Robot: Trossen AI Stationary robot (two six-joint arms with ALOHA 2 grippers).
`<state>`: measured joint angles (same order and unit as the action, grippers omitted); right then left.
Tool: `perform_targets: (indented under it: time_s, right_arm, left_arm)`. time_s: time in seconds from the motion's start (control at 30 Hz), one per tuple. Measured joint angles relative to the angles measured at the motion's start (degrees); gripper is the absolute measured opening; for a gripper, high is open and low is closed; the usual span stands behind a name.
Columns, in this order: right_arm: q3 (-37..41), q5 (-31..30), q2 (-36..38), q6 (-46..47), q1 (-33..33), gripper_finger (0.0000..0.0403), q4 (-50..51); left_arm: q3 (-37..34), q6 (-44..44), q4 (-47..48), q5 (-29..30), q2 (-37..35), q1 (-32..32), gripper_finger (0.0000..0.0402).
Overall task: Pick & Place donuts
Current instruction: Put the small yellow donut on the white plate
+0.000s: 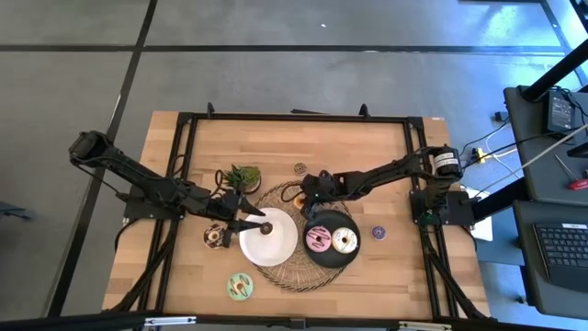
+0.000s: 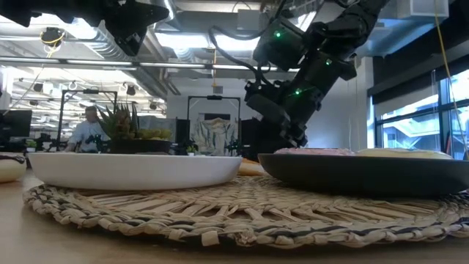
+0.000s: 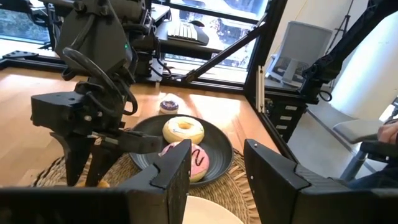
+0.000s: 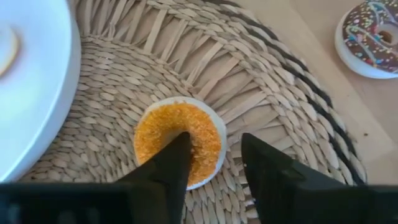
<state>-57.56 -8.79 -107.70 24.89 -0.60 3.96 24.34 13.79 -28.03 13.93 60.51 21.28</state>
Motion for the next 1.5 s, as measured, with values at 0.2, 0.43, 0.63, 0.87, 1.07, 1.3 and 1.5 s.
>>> perform_targets:
  time_s: [0.2,0.43,0.63,0.87,1.07,1.3,1.5]
  right_arm:
    - [0.00,-0.01,0.00,-3.01,0.07,0.0071,-0.23]
    - [-2.86,-0.18,0.44,-8.28,0.09,0.0026,2.66]
    - [-9.25,-0.32,0.76,-12.69,-2.95,0.0016,4.37]
    - [-12.64,-0.16,0.76,-14.89,-11.00,0.0017,1.18]
    - [-12.68,-0.17,0.56,-13.74,-14.08,0.0018,-1.75]
    - [-12.76,3.87,-4.16,-13.00,-14.25,0.0018,-8.04]
    - [-13.92,4.38,-6.80,-13.10,-14.27,0.0018,-7.79]
  left_arm:
    - [0.00,0.00,0.00,0.02,0.00,-0.01,0.0143]
    - [0.00,-0.01,0.00,0.04,0.00,0.00,0.0144]
    - [0.00,0.00,-0.01,0.07,0.00,0.00,0.0144]
    - [0.00,-0.01,-0.46,0.51,0.00,0.00,0.0143]
    - [0.00,0.01,-0.46,2.16,0.00,-0.02,0.0143]
    - [0.00,0.01,-0.45,2.14,0.00,0.00,0.0144]
    - [0.00,0.01,-0.44,2.10,0.00,0.00,0.0144]
